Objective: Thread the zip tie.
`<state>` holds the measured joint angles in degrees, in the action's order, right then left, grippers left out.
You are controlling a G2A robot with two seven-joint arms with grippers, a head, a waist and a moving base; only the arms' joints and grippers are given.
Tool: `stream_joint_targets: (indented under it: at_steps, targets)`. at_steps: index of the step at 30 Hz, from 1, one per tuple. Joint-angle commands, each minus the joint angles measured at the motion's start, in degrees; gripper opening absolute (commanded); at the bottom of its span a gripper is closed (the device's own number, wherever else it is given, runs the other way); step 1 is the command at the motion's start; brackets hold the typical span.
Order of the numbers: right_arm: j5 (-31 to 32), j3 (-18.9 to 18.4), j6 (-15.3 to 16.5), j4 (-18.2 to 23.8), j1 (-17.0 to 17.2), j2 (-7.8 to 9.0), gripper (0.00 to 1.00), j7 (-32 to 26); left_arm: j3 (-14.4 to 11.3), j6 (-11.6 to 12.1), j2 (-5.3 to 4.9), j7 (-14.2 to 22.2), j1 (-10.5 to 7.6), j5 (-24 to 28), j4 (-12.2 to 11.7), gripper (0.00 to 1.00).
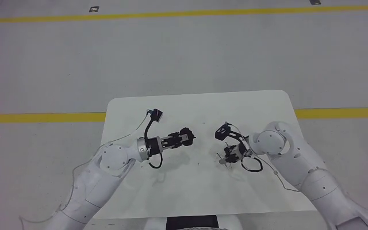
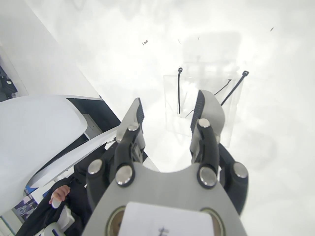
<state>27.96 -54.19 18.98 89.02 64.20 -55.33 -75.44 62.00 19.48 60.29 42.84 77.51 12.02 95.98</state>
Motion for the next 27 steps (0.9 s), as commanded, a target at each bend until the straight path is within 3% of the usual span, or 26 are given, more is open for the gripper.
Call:
stream_joint_targets:
  at_steps: [1,15,27]
  targets:
    - [0.14,0.43,-0.11,-0.42,-0.35,-0.07,0.29,0.09,0.0,0.0,0.0,0.0,0.0,0.0,0.0,0.0]
    - [1.05,3.82,-1.18,-3.58,-2.88,-0.78,0.23,0.27,0.0,0.0,0.0,0.0,0.0,0.0,0.0,0.0]
    - [1.21,6.34,-1.16,-5.68,-4.35,-1.3,0.24,-0.48,0.0,0.0,0.0,0.0,0.0,0.0,0.0,0.0]
